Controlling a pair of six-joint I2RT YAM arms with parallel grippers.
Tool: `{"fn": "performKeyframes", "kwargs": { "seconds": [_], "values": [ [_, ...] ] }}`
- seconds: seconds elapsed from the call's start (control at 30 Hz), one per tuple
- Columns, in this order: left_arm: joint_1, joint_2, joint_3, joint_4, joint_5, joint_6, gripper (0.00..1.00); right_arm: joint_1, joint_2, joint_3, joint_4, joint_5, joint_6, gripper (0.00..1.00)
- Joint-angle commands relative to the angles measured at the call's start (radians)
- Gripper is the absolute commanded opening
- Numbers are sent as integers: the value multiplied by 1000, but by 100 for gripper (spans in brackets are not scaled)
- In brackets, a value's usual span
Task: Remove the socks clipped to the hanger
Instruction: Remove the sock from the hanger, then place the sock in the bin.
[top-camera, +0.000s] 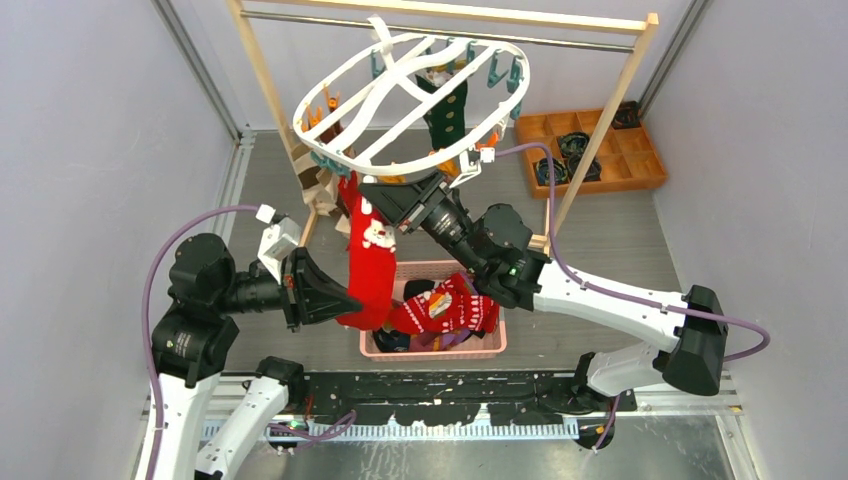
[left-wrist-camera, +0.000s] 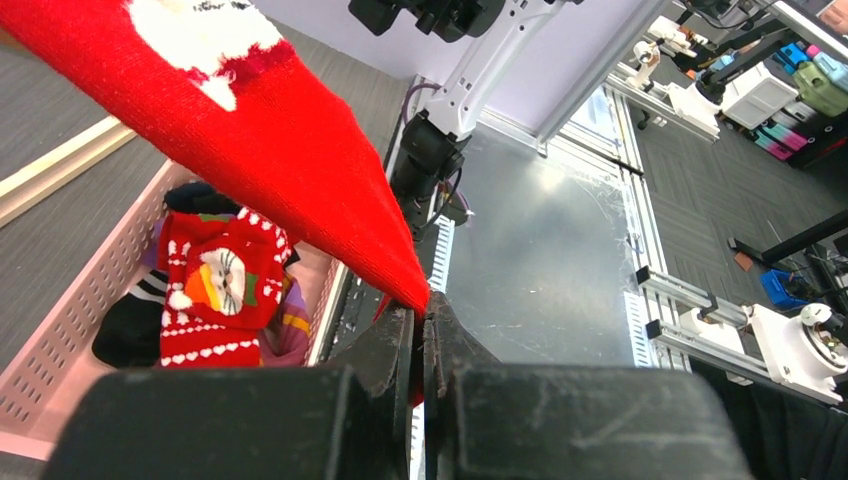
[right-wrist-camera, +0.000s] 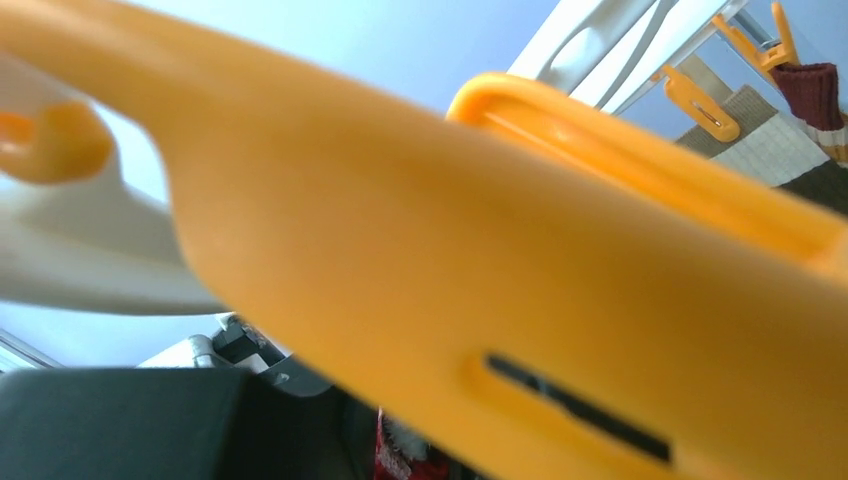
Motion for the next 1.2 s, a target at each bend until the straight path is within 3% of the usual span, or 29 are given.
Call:
{"fn": "performKeyframes", "kwargs": {
  "seconds": [0.0,0.2,0.27,0.4,0.47,0.53,0.57,0.63,0.83,1.0,1.1,1.17],
  "values": [
    [-5,-2,30,-31,8,37,0,-3,-20,81,-2,-8,11,2],
    [-5,-13,24,-149,3,148,0,-11,-20,85,-3,21,58,1],
    [-5,-16,24,-174,-2,178,0,-11,-29,78,-18,37,66,12],
    [-5,-19,20,-213,-6,224,0,-11,-53,52,-42,60,64,13],
    [-5,-21,13,-221,-6,243,0,-11,-65,51,-72,58,61,23],
    [-5,-21,10,-233,-9,266,0,-11,-82,51,-122,24,37,60],
    [-5,-20,11,-244,-11,277,0,-11,-94,48,-179,-2,19,74],
    [-5,-19,15,-275,-13,332,0,-11,-127,24,-246,-85,-25,81],
    [-5,-22,11,-300,-17,395,0,7,-238,-185,-240,-360,-64,84],
    [-5,-2,14,-300,-19,417,0,110,-258,-276,-202,-381,-125,81],
    [-5,7,21,-292,-21,417,0,145,-235,-268,-196,-375,-147,73],
    [-5,10,27,-290,-24,417,0,151,-226,-272,-187,-375,-140,60]
  ]
}}
